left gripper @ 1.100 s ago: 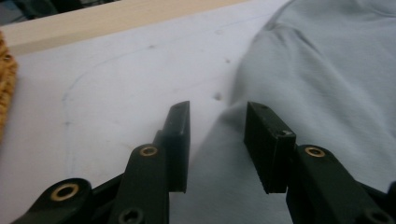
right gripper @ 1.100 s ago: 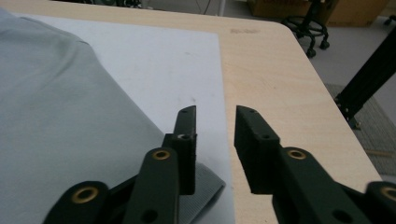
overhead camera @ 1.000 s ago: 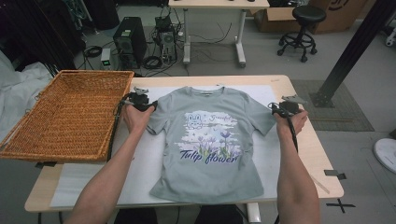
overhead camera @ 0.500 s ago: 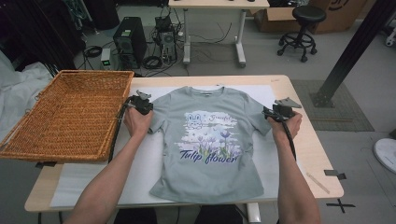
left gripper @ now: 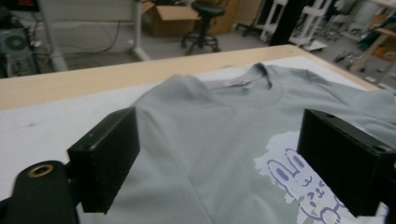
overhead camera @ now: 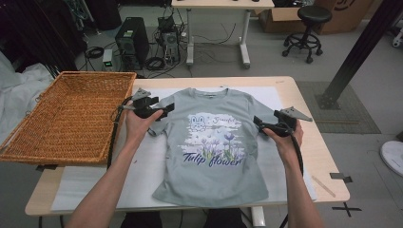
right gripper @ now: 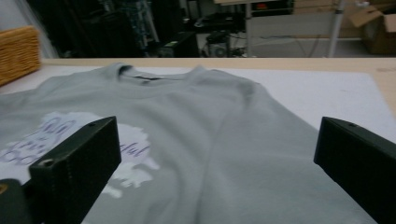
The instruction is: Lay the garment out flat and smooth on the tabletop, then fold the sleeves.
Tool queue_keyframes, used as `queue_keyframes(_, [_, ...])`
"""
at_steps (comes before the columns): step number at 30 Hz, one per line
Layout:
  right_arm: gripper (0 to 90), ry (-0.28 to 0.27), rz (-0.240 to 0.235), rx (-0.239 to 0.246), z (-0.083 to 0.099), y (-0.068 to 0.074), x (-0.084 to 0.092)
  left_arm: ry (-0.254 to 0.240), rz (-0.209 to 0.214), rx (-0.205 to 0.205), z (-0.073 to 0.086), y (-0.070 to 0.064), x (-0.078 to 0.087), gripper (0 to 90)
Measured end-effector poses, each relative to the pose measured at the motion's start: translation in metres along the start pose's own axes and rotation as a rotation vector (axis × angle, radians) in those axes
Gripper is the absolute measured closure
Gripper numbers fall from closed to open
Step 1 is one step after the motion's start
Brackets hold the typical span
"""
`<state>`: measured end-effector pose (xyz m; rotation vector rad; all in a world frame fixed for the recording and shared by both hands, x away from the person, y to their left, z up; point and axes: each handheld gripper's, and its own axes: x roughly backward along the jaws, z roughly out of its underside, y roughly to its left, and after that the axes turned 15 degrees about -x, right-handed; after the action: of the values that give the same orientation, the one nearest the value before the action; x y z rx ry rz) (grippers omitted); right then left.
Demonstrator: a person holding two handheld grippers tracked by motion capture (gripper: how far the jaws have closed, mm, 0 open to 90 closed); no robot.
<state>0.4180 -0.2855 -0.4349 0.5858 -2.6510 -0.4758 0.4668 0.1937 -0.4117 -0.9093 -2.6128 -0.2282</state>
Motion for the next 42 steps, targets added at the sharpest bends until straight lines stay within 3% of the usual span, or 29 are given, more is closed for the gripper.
queue_keyframes(2, [0.2, 0.012, -0.026, 0.014, 0.002, 0.004, 0.005, 0.002, 0.005, -0.024, -0.002, -0.004, 0.007, 8.3])
queue_keyframes(4, [0.1, 0.016, -0.057, 0.019, 0.003, 0.007, 0.012, -0.022, 0.022, -0.023, -0.004, -0.008, 0.015, 9.7])
queue_keyframes(8, [0.3, 0.041, -0.064, 0.083, 0.005, 0.014, 0.026, -0.068, 0.117, -0.069, -0.008, -0.014, 0.035, 13.4])
queue_keyframes(11, [0.4, 0.035, -0.087, 0.089, 0.007, 0.019, 0.036, -0.11, 0.19, -0.099, -0.012, -0.02, 0.052, 11.9])
queue_keyframes(14, [0.3, 0.028, -0.09, 0.097, 0.01, 0.023, 0.045, -0.133, 0.164, -0.117, -0.019, -0.025, 0.068, 11.2])
queue_keyframes(18, [0.7, 0.023, -0.097, 0.108, 0.012, 0.027, 0.057, -0.165, 0.141, -0.097, -0.024, -0.028, 0.083, 8.4])
queue_keyframes(23, [0.5, 0.019, -0.1, 0.109, 0.009, 0.031, 0.061, -0.154, 0.13, -0.07, -0.021, -0.026, 0.093, 6.5])
queue_keyframes(25, [0.5, 0.016, -0.101, 0.109, 0.007, 0.033, 0.061, -0.147, 0.106, -0.076, -0.019, -0.024, 0.095, 6.5])
queue_keyframes(28, [0.9, 0.015, -0.103, 0.12, 0.005, 0.038, 0.057, -0.129, 0.065, -0.085, -0.016, -0.025, 0.095, 6.7])
queue_keyframes(33, [1.4, 0.033, -0.107, 0.123, 0.008, 0.042, 0.05, -0.087, 0.044, -0.094, -0.007, -0.03, 0.089, 6.6])
queue_keyframes(42, [1.6, 0.016, -0.108, 0.109, 0.011, 0.042, 0.05, -0.039, -0.005, -0.042, 0.01, -0.043, 0.067, 9.2])
